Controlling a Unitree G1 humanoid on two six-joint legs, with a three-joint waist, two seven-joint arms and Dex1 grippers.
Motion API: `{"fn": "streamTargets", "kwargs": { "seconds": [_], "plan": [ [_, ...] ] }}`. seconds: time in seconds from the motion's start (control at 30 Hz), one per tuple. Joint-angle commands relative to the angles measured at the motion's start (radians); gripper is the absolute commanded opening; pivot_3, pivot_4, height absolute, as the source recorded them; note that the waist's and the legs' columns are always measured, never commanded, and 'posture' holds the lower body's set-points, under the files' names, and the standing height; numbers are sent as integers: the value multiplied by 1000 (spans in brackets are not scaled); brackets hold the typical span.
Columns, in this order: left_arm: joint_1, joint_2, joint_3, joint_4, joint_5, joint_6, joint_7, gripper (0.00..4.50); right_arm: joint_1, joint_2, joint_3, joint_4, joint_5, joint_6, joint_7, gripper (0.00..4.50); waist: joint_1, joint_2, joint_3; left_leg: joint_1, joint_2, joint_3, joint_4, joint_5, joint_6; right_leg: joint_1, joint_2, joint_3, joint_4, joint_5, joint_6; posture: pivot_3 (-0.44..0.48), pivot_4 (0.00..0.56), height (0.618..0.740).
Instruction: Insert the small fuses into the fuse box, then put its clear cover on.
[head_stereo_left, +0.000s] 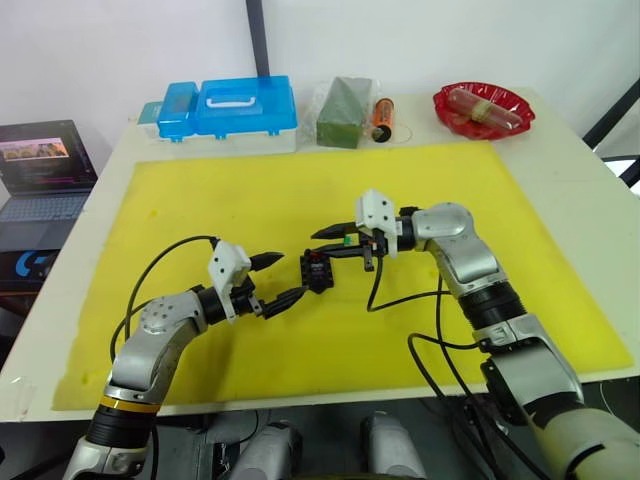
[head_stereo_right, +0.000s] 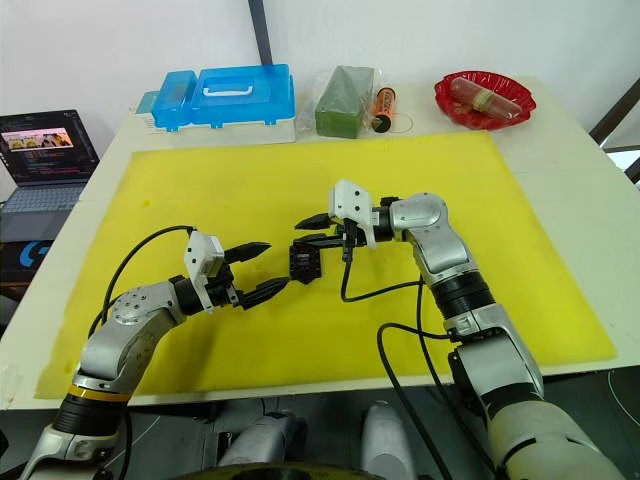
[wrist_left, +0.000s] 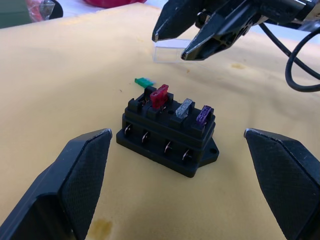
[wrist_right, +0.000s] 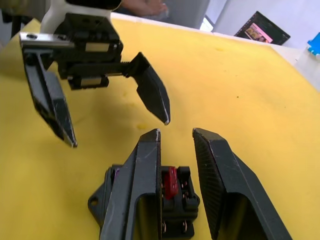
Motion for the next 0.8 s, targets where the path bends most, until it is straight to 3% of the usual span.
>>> {"fn": "streamTargets", "kwargs": {
  "seconds": [0.03,0.07,0.8],
  "plan": [
    [-16,1,20,-32,-14,-14,-4,4500,-1,-1,1,-16,-21,4,-21,249,0,0,0,0,0,0,0,0,0,0,0,0,0,0,0,0,150,740],
    [-16,2,19,-32,-14,-14,-5,4500,2,-2,6,-13,-30,4,-25,22,0,0,0,0,0,0,0,0,0,0,0,0,0,0,0,0,150,740],
    [-2,6,21,-42,-13,-15,-14,4500,15,7,1,-15,-33,48,-37,22,-1,0,0,0,0,0,0,0,0,0,0,0,0,0,0,0,150,740]
  ]
}}
